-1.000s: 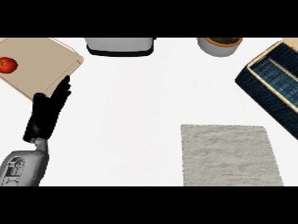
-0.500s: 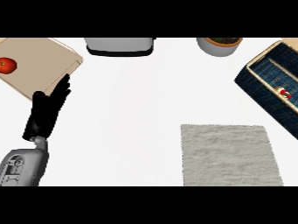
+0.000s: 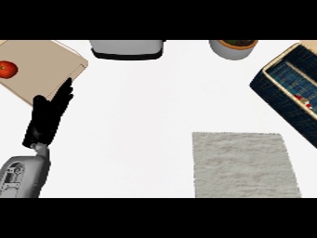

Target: Pick the cupcake from the placemat and place it in the basket

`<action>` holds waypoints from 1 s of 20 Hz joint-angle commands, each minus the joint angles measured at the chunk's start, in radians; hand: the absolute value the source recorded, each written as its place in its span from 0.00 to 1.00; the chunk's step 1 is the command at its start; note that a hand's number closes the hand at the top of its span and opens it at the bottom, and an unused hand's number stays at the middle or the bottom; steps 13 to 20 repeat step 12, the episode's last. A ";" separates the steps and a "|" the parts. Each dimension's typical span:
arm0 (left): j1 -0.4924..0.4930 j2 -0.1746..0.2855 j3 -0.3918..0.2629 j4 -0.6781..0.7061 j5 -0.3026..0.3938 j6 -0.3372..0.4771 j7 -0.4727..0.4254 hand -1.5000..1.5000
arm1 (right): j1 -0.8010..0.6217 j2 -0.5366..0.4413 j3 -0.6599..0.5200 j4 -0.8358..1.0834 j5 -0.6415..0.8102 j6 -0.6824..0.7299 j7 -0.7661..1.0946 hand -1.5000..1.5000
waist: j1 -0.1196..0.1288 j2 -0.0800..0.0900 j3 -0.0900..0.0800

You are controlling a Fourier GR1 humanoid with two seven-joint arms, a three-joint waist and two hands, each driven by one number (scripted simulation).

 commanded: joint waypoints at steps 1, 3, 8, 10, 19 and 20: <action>-0.006 0.001 0.012 0.032 -0.003 0.006 -0.041 0.50 | -0.006 -0.073 -0.070 0.086 -0.039 -0.018 0.017 0.00 | -0.001 0.002 0.000; 0.018 -0.003 -0.007 -0.015 0.004 -0.014 -0.018 0.50 | 0.009 -0.138 -0.087 0.145 -0.033 -0.022 0.008 0.00 | 0.014 0.006 0.002; -0.011 -0.019 -0.012 0.035 -0.005 -0.005 -0.022 0.50 | 0.021 -0.278 -0.146 0.235 -0.075 0.083 0.032 0.00 | 0.013 0.015 0.003; 0.008 -0.001 -0.009 -0.022 0.004 -0.020 -0.012 0.50 | 0.069 -0.316 -0.157 0.260 -0.077 0.095 -0.005 0.00 | 0.024 0.015 0.006; 0.006 -0.014 -0.005 0.010 -0.006 0.002 -0.035 0.50 | 0.108 -0.318 -0.181 0.283 -0.092 0.076 -0.048 0.00 | 0.021 0.021 0.007; 0.006 -0.014 -0.005 0.010 -0.006 0.002 -0.035 0.50 | 0.108 -0.318 -0.181 0.283 -0.092 0.076 -0.048 0.00 | 0.021 0.021 0.007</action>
